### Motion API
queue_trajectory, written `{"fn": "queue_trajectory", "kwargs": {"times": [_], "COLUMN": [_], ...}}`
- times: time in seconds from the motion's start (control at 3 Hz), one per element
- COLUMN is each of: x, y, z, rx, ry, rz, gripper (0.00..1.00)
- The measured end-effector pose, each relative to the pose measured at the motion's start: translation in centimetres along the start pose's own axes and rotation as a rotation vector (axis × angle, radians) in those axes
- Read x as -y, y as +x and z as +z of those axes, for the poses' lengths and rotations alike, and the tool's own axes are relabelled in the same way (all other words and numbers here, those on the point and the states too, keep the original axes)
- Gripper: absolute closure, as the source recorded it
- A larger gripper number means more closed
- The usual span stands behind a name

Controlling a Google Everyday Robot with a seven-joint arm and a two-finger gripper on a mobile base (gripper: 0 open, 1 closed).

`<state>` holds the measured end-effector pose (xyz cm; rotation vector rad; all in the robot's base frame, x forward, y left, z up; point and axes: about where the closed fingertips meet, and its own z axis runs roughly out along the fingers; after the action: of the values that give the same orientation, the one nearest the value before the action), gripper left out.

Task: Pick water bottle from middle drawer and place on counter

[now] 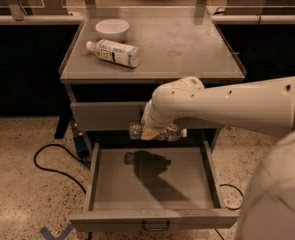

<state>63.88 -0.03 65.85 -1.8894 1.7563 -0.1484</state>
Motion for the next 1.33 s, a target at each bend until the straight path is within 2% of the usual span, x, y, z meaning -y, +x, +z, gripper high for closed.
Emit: {"fn": "queue_trajectory", "kwargs": {"times": [0.33,0.67,1.0,1.33], "x": [-0.9,0.2,0.2,2.6], "y": [-1.6,-0.4,-0.4,-2.2], "z": [-5.6,-9.8,-9.8,-10.7], "rx": [-0.109,-0.175,-0.175,-0.157], "ry": [-0.025,0.020,0.020,0.025], "rz": [-0.069,-0.050,-0.050,-0.104], "gripper": [1.00,1.00,1.00,1.00]}}
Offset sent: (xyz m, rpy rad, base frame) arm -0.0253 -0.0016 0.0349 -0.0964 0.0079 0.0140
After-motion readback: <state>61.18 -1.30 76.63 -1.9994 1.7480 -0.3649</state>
